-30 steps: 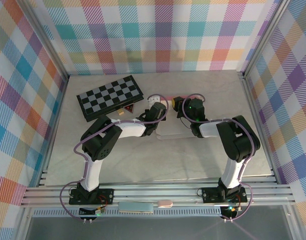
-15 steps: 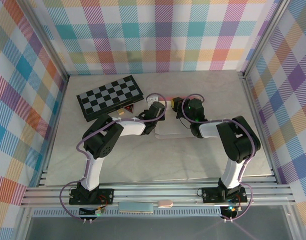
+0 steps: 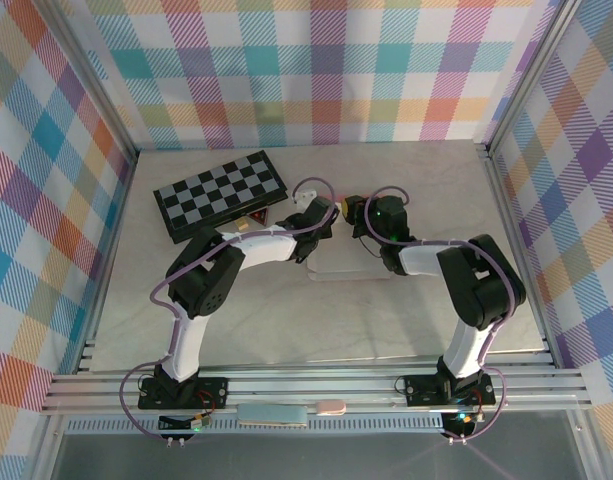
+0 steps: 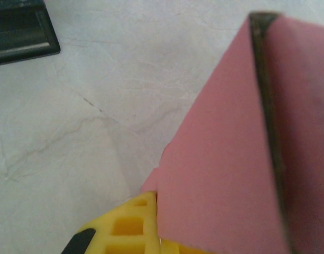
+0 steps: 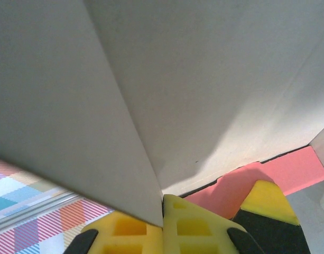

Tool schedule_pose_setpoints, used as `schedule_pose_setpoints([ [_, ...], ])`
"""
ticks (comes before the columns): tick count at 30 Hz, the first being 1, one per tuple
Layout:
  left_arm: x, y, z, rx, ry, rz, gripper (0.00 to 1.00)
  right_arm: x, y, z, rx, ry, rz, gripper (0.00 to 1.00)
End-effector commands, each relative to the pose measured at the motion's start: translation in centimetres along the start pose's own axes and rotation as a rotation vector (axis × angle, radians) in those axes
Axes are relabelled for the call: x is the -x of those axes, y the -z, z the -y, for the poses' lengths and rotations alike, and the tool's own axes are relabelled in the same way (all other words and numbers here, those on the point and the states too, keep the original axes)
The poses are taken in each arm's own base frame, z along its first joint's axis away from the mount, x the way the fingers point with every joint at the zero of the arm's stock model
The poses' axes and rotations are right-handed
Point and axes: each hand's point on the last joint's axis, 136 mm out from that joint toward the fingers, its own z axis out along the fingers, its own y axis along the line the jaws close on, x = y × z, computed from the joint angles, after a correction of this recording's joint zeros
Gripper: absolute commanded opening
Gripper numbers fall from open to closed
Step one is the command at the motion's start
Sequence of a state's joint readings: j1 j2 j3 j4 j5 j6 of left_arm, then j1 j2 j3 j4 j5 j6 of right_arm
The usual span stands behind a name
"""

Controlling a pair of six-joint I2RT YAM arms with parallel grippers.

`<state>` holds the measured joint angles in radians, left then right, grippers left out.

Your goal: Fold the paper box

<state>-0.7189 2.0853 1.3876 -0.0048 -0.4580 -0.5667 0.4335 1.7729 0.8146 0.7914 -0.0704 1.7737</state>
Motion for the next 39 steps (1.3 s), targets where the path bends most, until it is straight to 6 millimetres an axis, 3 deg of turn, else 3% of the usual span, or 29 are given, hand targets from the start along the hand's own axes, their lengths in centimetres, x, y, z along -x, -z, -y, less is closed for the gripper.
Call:
schedule_pose_setpoints([
  [1,1.0,1.1,-2.5,0.085,0.033,-0.02,0.0,-2.2,0.8,3.2,-0.178,0.006,-0.07,0.24],
  [4,1.1,1.9,-2.8,0.072,0.018,-0.047,0.0,-1.7,1.8,1.4,-0.197,0.056,-0.042,0.43],
  [9,1.1,3.7,-4.3,0.084,0.002,-0.148,0.0,-0.8,5.2,-4.3,-0.244,0.201,0.007,0.64],
  [13,1.6,5.5,-4.7,0.075,0.0,-0.224,0.0,0.1,8.2,-8.0,-0.299,0.319,0.034,0.68],
  [17,2.1,7.5,-4.5,0.058,-0.007,-0.306,0.0,0.8,10.2,-9.1,-0.365,0.405,0.036,0.66],
  [22,2.0,9.9,-4.2,-0.005,-0.021,-0.408,0.0,0.9,12.0,-9.2,-0.429,0.502,0.039,0.63],
  [27,0.1,11.4,-5.4,0.0,-0.063,-0.566,0.0,0.6,12.6,-7.9,-0.513,0.523,0.002,0.63],
  [31,-2.0,11.4,-6.6,0.015,-0.074,-0.64,0.0,0.7,12.9,-5.8,-0.59,0.579,-0.048,0.62],
  [34,-2.5,11.2,-7.0,0.013,-0.076,-0.629,0.0,0.5,13.2,-5.3,-0.564,0.637,-0.075,0.55],
  [39,-3.4,10.5,-6.9,0.008,-0.114,-0.652,0.0,0.8,13.2,-3.6,-0.611,0.661,-0.103,0.51],
])
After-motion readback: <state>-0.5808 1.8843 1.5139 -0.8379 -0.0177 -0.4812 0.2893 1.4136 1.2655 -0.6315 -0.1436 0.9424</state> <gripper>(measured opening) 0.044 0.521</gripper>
